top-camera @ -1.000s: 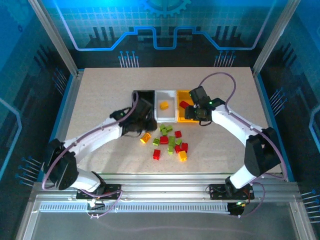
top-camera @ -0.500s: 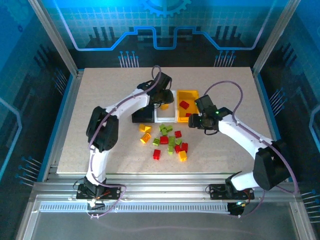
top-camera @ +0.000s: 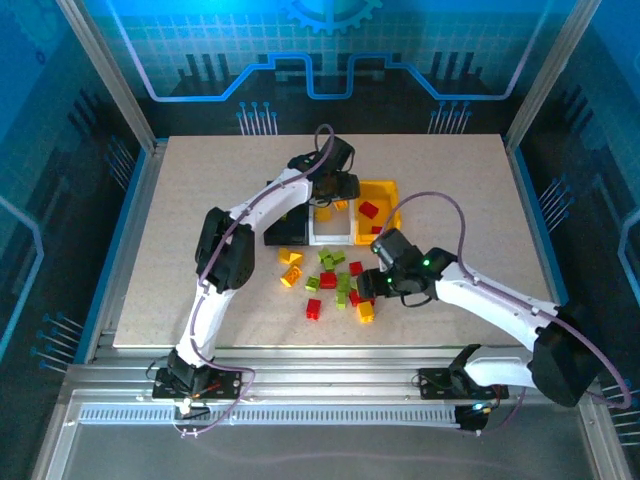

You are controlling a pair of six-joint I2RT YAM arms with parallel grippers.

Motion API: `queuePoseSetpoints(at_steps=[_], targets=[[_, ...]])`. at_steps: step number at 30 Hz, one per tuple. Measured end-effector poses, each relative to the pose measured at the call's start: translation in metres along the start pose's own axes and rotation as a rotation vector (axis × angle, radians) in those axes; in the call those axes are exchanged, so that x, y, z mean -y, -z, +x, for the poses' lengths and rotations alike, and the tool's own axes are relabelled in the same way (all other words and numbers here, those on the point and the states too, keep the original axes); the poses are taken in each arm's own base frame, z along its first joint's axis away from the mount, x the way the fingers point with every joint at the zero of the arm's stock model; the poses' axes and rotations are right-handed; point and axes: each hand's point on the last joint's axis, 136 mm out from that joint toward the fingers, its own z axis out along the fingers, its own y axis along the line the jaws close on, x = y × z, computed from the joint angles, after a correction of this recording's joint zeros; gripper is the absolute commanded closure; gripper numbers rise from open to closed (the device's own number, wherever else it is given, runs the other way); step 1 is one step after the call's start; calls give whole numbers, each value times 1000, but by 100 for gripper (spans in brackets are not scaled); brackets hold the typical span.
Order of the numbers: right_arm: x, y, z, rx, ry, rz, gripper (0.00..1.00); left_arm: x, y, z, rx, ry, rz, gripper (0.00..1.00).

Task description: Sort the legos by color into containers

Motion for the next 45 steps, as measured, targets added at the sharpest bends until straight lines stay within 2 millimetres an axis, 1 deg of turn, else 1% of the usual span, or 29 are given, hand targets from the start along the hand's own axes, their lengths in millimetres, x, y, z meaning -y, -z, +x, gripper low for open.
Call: queuePoseSetpoints(at_steps=[1, 2, 3, 4, 7, 10, 12, 14, 16, 18, 20, 23, 26, 29, 31, 33, 34, 36, 37, 38, 40, 42, 45], targets=[[-2, -2, 5, -10, 7, 3, 31, 1, 1, 0, -2, 5, 6, 16], [-3, -3, 10, -19, 13, 8, 30, 3, 1, 1, -4, 9, 14, 6], [-4, -6, 15, -28, 20, 16, 30, 4, 3, 1, -3, 13, 25, 1], [-4, -8, 19, -38, 25, 21, 30, 5, 6, 3, -4, 15, 35, 1], [-5, -19, 30, -76, 40, 49, 29, 8, 31, 13, -4, 14, 70, 1], [-4, -32, 36, -108, 46, 78, 30, 19, 72, 23, 26, -6, 137, 1], [-2, -41, 40, -132, 49, 98, 32, 26, 108, 30, 65, -19, 196, 1], [0, -49, 45, -157, 50, 119, 35, 28, 140, 40, 95, -18, 247, 1], [1, -56, 49, -180, 52, 133, 41, 22, 166, 49, 124, -12, 280, 1], [2, -62, 54, -198, 52, 146, 51, 9, 186, 56, 154, 3, 293, 1], [2, -64, 56, -207, 55, 153, 60, -4, 197, 65, 173, 17, 287, 1], [1, -64, 55, -204, 59, 156, 71, -26, 202, 80, 184, 26, 253, 1], [-5, -60, 52, -196, 72, 133, 76, -52, 194, 98, 174, 42, 197, 1], [-12, -44, 43, -164, 82, 98, 76, -84, 176, 119, 139, 77, 121, 1], [-22, -25, 30, -123, 94, 67, 76, -107, 164, 137, 105, 103, 74, 1], [-35, -5, 5, -61, 104, 25, 75, -126, 155, 155, 73, 119, 38, 1], [-42, 3, -10, -28, 103, 6, 75, -132, 153, 163, 62, 120, 30, 1], [-51, 18, -49, 46, 86, -20, 75, -139, 151, 175, 42, 123, 31, 1], [-52, 22, -67, 73, 78, -23, 75, -140, 152, 178, 38, 124, 39, 1], [-54, 24, -90, 102, 65, -23, 75, -139, 152, 181, 36, 126, 53, 1], [-57, 19, -130, 137, 48, -10, 74, -136, 154, 183, 30, 125, 82, 3], [-57, 1, -164, 151, 28, 11, 74, -131, 153, 186, 21, 120, 109, 4], [-52, -34, -196, 135, 1, 46, 73, -124, 152, 195, -3, 98, 137, 4]])
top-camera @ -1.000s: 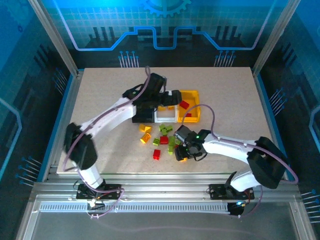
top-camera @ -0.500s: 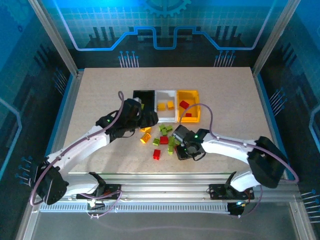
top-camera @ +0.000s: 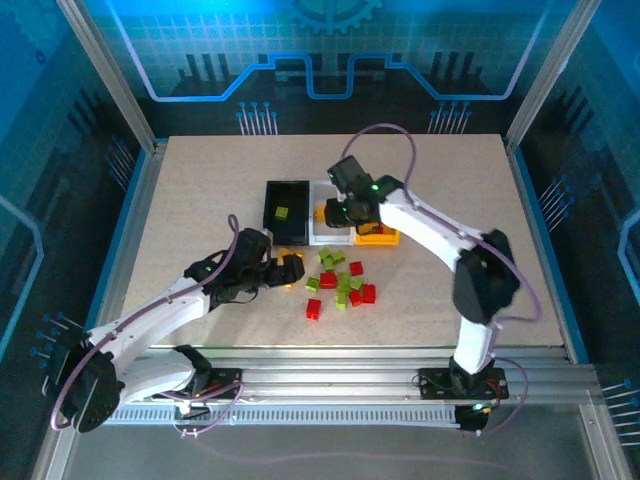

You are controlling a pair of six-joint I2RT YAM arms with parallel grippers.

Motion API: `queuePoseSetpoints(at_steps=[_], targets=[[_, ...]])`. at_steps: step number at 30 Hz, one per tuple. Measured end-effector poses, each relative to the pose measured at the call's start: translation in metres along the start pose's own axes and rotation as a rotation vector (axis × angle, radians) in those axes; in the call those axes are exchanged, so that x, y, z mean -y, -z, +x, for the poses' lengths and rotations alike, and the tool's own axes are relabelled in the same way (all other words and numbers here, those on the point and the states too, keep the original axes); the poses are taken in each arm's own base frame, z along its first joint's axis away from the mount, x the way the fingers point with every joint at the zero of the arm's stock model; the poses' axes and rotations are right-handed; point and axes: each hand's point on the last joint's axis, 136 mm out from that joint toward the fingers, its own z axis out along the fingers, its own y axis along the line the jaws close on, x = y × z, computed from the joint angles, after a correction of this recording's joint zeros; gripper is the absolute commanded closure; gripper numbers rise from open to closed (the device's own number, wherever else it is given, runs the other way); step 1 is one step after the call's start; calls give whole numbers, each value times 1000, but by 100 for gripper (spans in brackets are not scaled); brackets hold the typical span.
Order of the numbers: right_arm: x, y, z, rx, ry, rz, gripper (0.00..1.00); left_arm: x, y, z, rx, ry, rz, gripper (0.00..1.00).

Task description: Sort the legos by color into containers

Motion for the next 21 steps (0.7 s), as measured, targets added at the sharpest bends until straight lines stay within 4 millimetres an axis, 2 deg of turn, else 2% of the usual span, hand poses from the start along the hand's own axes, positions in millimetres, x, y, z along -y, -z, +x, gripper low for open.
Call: queuePoseSetpoints(at_steps=[2, 5, 8, 10, 15, 18, 21], targets=[[4, -28, -10, -21, -12, 32, 71, 5, -1, 9, -26, -26, 15, 4], [9, -57, -14, -59, -19, 71, 64, 10, -5, 18, -55, -55, 24, 4], [9, -71, -17, -80, -30, 85, 45, 11, -9, 26, -83, -76, 19, 4], [6, -71, -19, -78, -37, 81, 38, 11, -12, 30, -98, -91, 18, 4], [3, -51, -30, -34, -39, 68, 36, 12, -16, 38, -127, -130, 17, 6], [8, -21, -24, 0, -53, 56, 36, 12, -23, 48, -164, -175, 4, 10], [17, 20, -9, 39, -73, 41, 36, 16, -33, 65, -220, -233, -12, 14]])
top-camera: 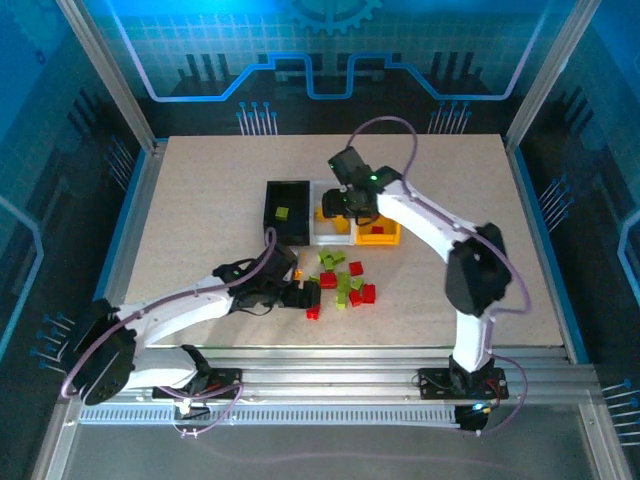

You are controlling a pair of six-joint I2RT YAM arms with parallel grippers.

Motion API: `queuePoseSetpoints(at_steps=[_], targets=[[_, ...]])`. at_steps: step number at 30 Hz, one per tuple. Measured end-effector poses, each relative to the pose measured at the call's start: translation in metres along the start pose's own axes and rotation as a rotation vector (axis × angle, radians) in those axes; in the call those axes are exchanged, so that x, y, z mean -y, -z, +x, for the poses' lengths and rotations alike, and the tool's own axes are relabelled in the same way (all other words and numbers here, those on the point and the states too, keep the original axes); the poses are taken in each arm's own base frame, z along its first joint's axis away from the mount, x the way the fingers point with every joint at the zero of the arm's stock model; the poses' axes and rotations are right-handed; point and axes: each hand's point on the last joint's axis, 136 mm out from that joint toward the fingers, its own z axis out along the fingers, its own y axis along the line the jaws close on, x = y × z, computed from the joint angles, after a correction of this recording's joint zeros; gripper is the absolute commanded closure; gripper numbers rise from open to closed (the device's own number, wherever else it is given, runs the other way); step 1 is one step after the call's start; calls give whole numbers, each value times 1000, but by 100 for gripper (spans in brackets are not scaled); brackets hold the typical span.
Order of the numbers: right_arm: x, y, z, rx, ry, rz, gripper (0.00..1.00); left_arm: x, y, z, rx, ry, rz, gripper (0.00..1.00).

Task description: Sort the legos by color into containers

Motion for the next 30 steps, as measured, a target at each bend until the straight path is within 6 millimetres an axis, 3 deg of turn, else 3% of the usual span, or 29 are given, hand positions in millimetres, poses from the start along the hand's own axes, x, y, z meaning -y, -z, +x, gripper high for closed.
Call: queuePoseSetpoints(at_steps=[2, 5, 10, 17, 21, 26, 30], targets=[[8, 25, 10, 30, -14, -13, 36, 5, -10, 8, -42, -40, -14, 15], [19, 46, 24, 55, -31, -24, 36, 9, -24, 19, -91, -80, -42, 18], [34, 56, 47, 52, -46, -14, 36, 9, -41, 24, -124, -123, -92, 26], [45, 70, 60, 71, -65, -17, 36, 6, -50, 22, -126, -151, -132, 59], [51, 80, 61, 94, -78, -20, 36, 13, -48, 19, -118, -171, -125, 70], [72, 86, 70, 110, -119, 0, 36, 36, -35, 0, -78, -179, -97, 71], [90, 87, 84, 111, -150, 26, 36, 80, -10, -53, 27, -164, -7, 71]])
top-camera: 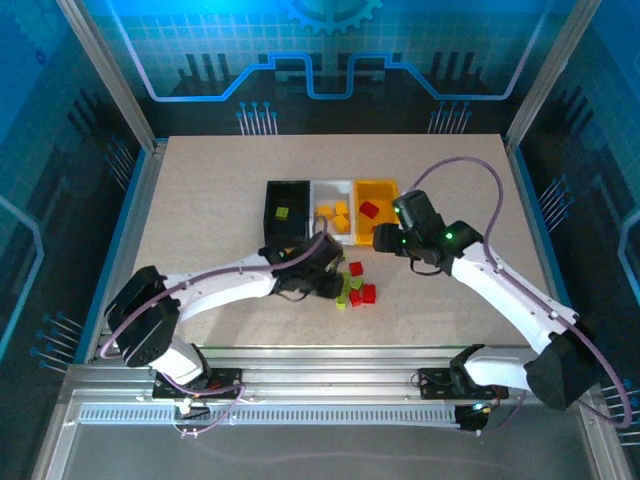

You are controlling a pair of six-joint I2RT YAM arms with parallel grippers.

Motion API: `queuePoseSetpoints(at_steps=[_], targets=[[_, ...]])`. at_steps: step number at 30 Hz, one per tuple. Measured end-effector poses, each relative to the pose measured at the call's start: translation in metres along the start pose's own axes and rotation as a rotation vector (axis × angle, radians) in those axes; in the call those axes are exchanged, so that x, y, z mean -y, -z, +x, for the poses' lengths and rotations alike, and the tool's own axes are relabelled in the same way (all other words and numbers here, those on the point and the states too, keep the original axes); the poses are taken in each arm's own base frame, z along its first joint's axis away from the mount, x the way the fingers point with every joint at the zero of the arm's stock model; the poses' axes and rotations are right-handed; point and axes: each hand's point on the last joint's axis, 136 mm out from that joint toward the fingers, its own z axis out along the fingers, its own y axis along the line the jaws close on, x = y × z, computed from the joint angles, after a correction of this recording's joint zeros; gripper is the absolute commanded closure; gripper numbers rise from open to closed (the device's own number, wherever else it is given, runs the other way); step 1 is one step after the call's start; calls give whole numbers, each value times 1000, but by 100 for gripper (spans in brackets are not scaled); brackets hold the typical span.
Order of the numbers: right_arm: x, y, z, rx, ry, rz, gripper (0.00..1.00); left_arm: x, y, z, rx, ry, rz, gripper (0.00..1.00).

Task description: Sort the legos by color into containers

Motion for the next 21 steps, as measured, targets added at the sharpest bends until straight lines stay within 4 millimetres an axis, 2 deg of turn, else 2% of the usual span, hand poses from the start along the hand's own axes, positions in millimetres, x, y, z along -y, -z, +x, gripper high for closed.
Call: queuePoseSetpoints(at_steps=[3, 5, 8, 10, 14, 18, 19, 20, 21], targets=[[13, 0, 8, -3, -19, 22, 36, 33, 16, -66, 117, 4, 75, 71], [22, 1, 16, -12, -31, 37, 36, 52, 17, -109, 181, 2, 114, 71], [32, 3, 25, -17, -45, 49, 36, 70, 0, -158, 232, 3, 143, 71], [37, 6, 29, -19, -52, 54, 36, 72, -19, -180, 241, 14, 138, 71], [43, 12, 32, -5, -63, 48, 35, 61, -66, -205, 220, 42, 98, 73], [48, 15, 38, -6, -68, 49, 35, 42, -100, -207, 180, 69, 40, 70], [49, 16, 39, -6, -70, 50, 35, 37, -105, -206, 169, 73, 27, 63], [50, 16, 40, -7, -70, 50, 35, 33, -109, -205, 162, 79, 14, 50], [50, 17, 41, -7, -70, 50, 35, 31, -110, -204, 156, 86, 7, 42]])
